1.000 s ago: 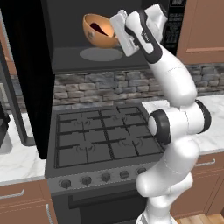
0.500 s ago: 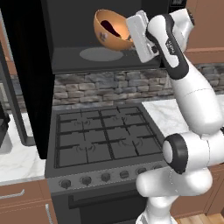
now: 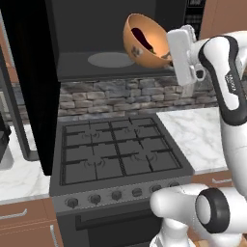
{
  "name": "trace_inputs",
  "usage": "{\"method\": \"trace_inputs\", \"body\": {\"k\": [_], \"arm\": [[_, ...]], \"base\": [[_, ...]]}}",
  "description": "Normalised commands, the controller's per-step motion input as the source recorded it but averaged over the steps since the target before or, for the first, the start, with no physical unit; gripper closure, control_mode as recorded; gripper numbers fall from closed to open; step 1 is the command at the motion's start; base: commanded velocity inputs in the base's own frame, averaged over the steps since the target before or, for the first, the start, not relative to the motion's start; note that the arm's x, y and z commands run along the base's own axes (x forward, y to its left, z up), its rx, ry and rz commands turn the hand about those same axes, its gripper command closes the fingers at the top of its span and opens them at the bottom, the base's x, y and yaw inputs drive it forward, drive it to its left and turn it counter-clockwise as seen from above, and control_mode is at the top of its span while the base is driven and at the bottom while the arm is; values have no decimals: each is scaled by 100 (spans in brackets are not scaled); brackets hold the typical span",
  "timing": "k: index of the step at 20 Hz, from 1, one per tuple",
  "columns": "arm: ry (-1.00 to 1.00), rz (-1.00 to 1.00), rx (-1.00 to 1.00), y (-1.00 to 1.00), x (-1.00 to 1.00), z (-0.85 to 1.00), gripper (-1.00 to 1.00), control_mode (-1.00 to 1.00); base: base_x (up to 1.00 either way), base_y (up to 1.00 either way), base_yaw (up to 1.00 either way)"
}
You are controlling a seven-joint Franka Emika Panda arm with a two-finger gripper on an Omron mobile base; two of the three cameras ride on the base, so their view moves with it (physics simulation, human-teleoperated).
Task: The microwave is finished heating the shrimp and eggplant. Take the bowl containing the food and place it on the dining counter.
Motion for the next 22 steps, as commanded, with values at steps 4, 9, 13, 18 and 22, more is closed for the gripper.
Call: {"method": "trace_inputs", "body": {"k": [4, 9, 13, 18, 22], "arm": [[0, 15, 0, -37, -100, -1, 100, -100], [0, 17, -7, -27, -100, -36, 100, -100], [7, 11, -18, -6, -100, -90, 100, -100], [17, 3, -25, 0, -80, -100, 100, -100], [14, 0, -28, 14, -11, -72, 100, -100]], "base": [[0, 0, 0], [0, 0, 0], [0, 0, 0], [0, 0, 0], [0, 0, 0]]}}
